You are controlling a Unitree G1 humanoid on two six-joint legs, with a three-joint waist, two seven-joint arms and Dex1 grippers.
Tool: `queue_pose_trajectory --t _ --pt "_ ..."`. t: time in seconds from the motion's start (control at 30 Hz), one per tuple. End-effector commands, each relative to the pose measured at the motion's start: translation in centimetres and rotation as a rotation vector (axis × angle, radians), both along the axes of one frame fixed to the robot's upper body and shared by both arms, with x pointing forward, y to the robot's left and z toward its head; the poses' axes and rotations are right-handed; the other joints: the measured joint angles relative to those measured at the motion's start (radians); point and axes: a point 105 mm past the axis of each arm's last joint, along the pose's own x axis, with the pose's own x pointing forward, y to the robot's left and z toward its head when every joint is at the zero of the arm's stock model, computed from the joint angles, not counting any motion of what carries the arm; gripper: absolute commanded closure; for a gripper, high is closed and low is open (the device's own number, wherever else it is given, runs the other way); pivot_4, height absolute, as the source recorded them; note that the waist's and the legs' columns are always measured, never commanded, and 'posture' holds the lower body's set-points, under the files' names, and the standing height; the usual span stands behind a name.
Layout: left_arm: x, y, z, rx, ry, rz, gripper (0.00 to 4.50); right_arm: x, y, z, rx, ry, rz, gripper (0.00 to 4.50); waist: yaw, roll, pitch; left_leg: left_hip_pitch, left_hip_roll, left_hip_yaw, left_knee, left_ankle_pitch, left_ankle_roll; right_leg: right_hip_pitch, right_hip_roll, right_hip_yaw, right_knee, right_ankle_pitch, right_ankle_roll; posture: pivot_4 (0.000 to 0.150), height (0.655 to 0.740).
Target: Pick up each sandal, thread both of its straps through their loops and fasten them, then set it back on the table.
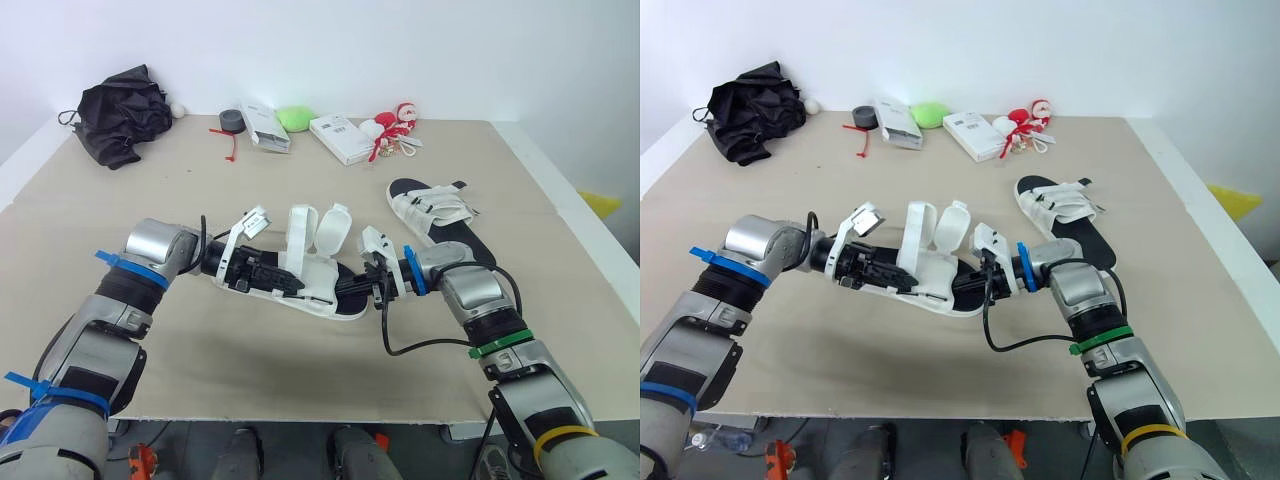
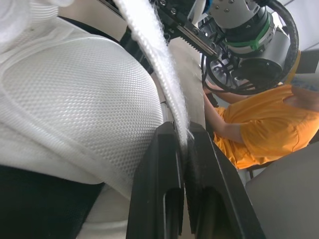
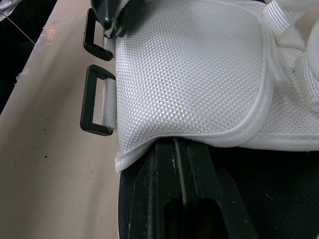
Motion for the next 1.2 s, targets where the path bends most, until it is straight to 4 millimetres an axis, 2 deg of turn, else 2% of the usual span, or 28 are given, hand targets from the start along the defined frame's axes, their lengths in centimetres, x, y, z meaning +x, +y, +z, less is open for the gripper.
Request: queue_pose_trajectory --t 0.03,0.2,0.57,0.8,0.9,0.93,1.03,1.1,1.13,1.17,1.2 --pt "-0.4 0.0 0.6 -0.009 -0.014 -0.012 4.47 -0.4 -0.4 -2.3 -0.064 0.065 -0.026 4.5 0.0 0.0 0.0 0.0 0.0 0.0 0.0 0.0 0.0 0.0 0.0 0.0 0.0 0.0 0.0 0.15 0.738" --pt "-0.4 -0.7 -0.1 -0.002 -0.095 -0.02 4.47 -0.4 -0.4 -2.4 -0.063 0.066 -0.026 4.5 0.0 0.0 0.0 0.0 0.0 0.0 0.0 0.0 0.0 0.0 0.0 0.0 0.0 0.0 0.0 0.15 0.738" --pt "-1.3 -0.5 -2.2 0.049 -0.246 -0.066 4.47 -0.4 -0.5 -2.4 -0.061 0.067 -0.031 4.5 0.0 0.0 0.0 0.001 0.0 0.0 0.0 0.0 0.0 0.001 0.0 0.0 0.001 0.0 0.0 0.15 0.738" --pt "-0.8 -0.5 -1.7 0.03 -0.32 -0.046 4.47 -0.4 -0.5 -2.4 -0.063 0.066 -0.031 4.5 0.0 0.0 0.0 0.001 0.0 0.0 0.001 0.0 0.0 0.002 0.0 0.0 0.001 0.0 0.0 0.15 0.738" --pt "0.9 -0.7 -0.7 -0.004 -0.361 0.049 3.55 -0.4 -0.5 -2.4 -0.063 0.068 -0.03 4.5 0.0 0.0 0.0 0.001 0.0 0.0 0.001 0.0 0.0 0.002 0.0 0.0 0.001 0.0 0.0 0.15 0.738" --pt "1.2 -0.8 -0.4 -0.02 -0.362 0.063 3.1 -0.4 -0.5 -2.4 -0.063 0.069 -0.03 4.5 0.001 0.0 0.0 0.001 0.0 0.0 0.001 0.0 0.0 0.002 0.0 0.0 0.001 0.0 0.0 0.15 0.738" --pt "1.5 -1.1 0.6 -0.064 -0.351 0.092 1.73 -0.4 -0.5 -2.4 -0.063 0.069 -0.031 4.5 0.0 0.0 0.0 0.001 0.0 0.0 0.002 0.0 0.001 0.002 0.0 0.0 0.001 0.001 0.0 0.15 0.738" --pt "1.3 -1.3 1.6 -0.112 -0.297 0.095 1.02 -0.4 -0.5 -2.4 -0.063 0.07 -0.031 4.5 0.0 0.0 0.0 0.001 0.0 0.0 0.003 0.001 0.001 0.002 0.0 0.0 0.001 0.002 0.0 0.15 0.738" --pt "1.1 -1.4 2.2 -0.142 -0.265 0.092 0.5 -0.4 -0.5 -2.4 -0.062 0.07 -0.031 4.5 0.0 0.0 0.0 0.001 0.0 0.0 0.002 0.0 0.001 0.002 0.0 0.0 0.001 0.002 0.001 0.15 0.738" --pt "0.9 -1.5 3.0 -0.179 -0.217 0.094 0.29 -0.4 -0.6 -2.4 -0.062 0.071 -0.032 4.5 0.0 0.0 0.0 0.001 0.0 0.0 0.002 0.0 0.001 0.002 0.0 0.0 0.001 0.001 0.001 0.15 0.738" --pt "0.7 -1.6 3.5 -0.201 -0.185 0.095 0.29 -0.4 -0.6 -2.4 -0.062 0.071 -0.032 4.5 0.0 0.0 0.0 0.001 0.0 0.0 0.002 0.0 0.001 0.002 0.0 0.0 0.001 0.001 0.001 0.15 0.738"
